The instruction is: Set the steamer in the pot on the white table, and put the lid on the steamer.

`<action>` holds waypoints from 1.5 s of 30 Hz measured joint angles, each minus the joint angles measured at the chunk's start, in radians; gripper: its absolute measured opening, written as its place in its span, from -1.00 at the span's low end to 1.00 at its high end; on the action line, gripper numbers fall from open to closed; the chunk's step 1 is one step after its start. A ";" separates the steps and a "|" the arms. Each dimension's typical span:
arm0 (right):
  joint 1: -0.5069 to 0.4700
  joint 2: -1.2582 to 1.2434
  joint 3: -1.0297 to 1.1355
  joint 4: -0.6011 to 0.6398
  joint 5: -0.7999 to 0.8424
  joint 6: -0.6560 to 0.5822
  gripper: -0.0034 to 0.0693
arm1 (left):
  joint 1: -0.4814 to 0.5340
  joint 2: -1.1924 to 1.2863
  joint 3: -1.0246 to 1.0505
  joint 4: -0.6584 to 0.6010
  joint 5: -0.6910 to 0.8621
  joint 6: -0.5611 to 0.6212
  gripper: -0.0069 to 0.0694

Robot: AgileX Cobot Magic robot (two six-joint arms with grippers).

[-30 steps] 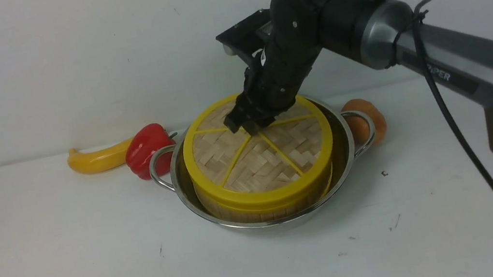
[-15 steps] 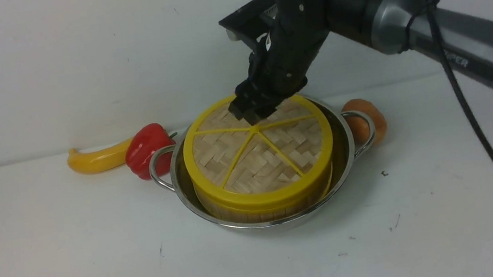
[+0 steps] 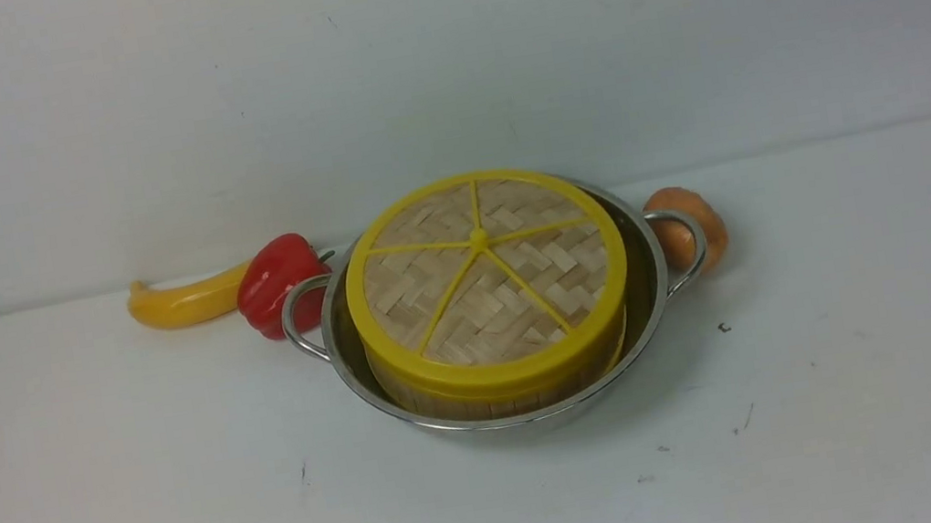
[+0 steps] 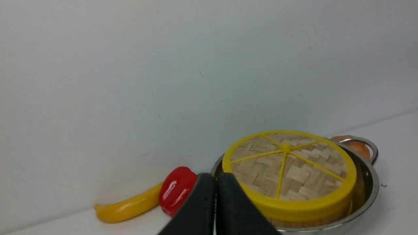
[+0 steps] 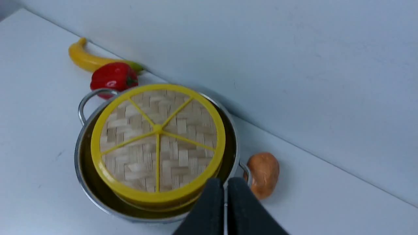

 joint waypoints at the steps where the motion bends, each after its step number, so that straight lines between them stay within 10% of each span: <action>1: 0.000 -0.084 0.131 0.002 -0.072 -0.005 -0.91 | 0.000 0.036 0.016 -0.001 -0.015 -0.014 -0.82; 13: 0.000 -0.611 0.977 0.019 -0.758 0.025 -0.91 | 0.000 0.310 0.033 0.001 -0.014 -0.058 -0.79; 25: -0.002 -0.653 1.237 -0.094 -0.816 0.017 -0.79 | 0.000 0.548 0.033 0.001 -0.023 -0.058 -0.74; 45: -0.386 -1.172 1.674 -0.118 -1.092 0.196 -0.55 | 0.000 0.922 0.033 0.001 -0.035 -0.058 -0.68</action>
